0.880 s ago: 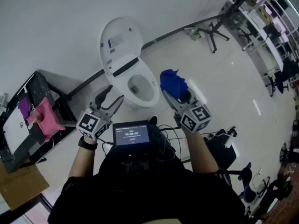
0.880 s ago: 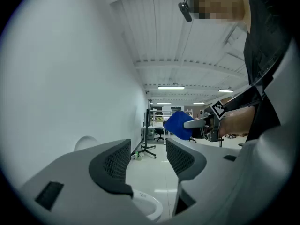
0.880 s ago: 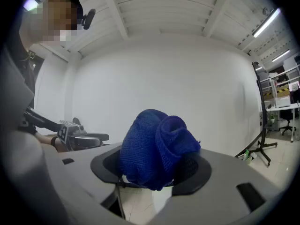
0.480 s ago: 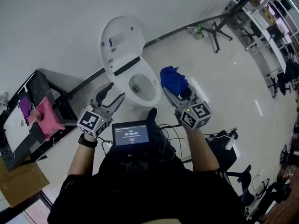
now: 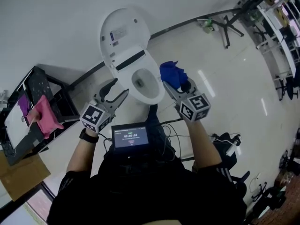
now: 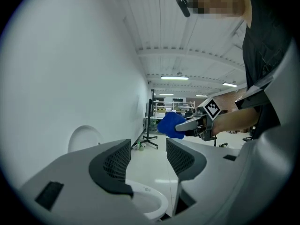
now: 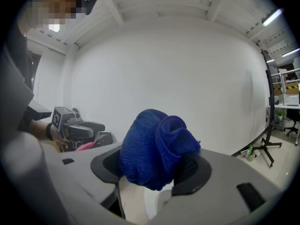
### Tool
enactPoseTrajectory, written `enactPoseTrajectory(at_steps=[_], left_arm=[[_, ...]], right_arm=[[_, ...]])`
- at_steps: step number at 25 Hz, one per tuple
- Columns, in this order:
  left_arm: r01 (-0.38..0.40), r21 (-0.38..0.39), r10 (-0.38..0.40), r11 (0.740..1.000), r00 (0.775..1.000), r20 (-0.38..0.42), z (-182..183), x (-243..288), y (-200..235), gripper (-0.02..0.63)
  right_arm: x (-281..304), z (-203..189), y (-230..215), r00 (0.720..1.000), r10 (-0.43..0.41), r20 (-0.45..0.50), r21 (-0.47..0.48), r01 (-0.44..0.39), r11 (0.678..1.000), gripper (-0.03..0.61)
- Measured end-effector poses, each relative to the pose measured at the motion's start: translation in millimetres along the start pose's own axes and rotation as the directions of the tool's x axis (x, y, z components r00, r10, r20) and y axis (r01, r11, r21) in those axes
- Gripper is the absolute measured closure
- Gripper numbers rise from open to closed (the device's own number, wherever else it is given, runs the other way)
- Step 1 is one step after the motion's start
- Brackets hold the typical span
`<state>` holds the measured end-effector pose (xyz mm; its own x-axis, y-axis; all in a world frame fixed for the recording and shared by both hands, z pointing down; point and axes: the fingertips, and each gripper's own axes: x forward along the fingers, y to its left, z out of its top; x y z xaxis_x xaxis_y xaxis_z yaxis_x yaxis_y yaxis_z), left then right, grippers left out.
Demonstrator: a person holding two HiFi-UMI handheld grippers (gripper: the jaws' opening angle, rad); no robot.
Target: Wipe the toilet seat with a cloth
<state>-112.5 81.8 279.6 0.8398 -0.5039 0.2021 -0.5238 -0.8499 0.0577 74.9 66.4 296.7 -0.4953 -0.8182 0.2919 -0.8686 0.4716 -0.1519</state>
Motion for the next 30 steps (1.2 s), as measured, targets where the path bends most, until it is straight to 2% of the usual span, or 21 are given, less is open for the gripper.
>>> enactPoseTrajectory(at_steps=[3,7,11,14,17,19,22,27,30], left_arm=[[-0.005,-0.019,0.004,1.000,0.999,-0.044,-16.4,30.0,19.0,0.380],[0.008,-0.017,-0.009,1.000,0.995,-0.101,-56.5,67.8,46.5,0.380],[0.005,-0.074,-0.017,0.997,0.986,-0.167,-91.2,103.4,66.0,0.380],[0.004,-0.111,-0.028,0.994,0.976,-0.214,-121.2,129.0,79.0,0.380],[-0.003,-0.143,-0.035,0.990,0.964,-0.262,-154.4,153.1,89.2,0.380],[-0.014,-0.178,-0.038,0.984,0.958,-0.285,-179.7,167.8,96.9,0.380],[-0.038,-0.234,-0.038,0.971,0.949,-0.313,-216.9,189.7,110.2,0.380],[-0.055,-0.263,-0.038,0.963,0.941,-0.335,-263.5,225.1,124.1,0.380],[-0.069,-0.298,-0.040,0.952,0.938,-0.344,-291.4,242.9,129.7,0.380]], right_arm=[[30.1,-19.6,-26.3,0.999,0.010,-0.054,0.009,-0.009,1.000,0.302],[70.7,-51.3,-62.1,0.989,0.017,-0.146,0.022,-0.014,1.000,0.302],[107.9,-89.8,-96.5,0.971,0.040,-0.235,0.044,-0.030,0.999,0.302],[139.2,-132.0,-119.1,0.947,0.073,-0.312,0.046,-0.062,0.997,0.301],[168.3,-181.9,-139.0,0.912,0.111,-0.396,0.042,-0.103,0.994,0.301],[188.2,-219.3,-149.8,0.880,0.136,-0.456,0.039,-0.133,0.990,0.301],[220.1,-280.7,-166.3,0.817,0.160,-0.555,0.027,-0.174,0.984,0.302],[261.4,-369.5,-188.5,0.692,0.192,-0.696,0.009,-0.259,0.966,0.302],[282.1,-415.1,-203.6,0.606,0.193,-0.772,-0.016,-0.321,0.947,0.304]])
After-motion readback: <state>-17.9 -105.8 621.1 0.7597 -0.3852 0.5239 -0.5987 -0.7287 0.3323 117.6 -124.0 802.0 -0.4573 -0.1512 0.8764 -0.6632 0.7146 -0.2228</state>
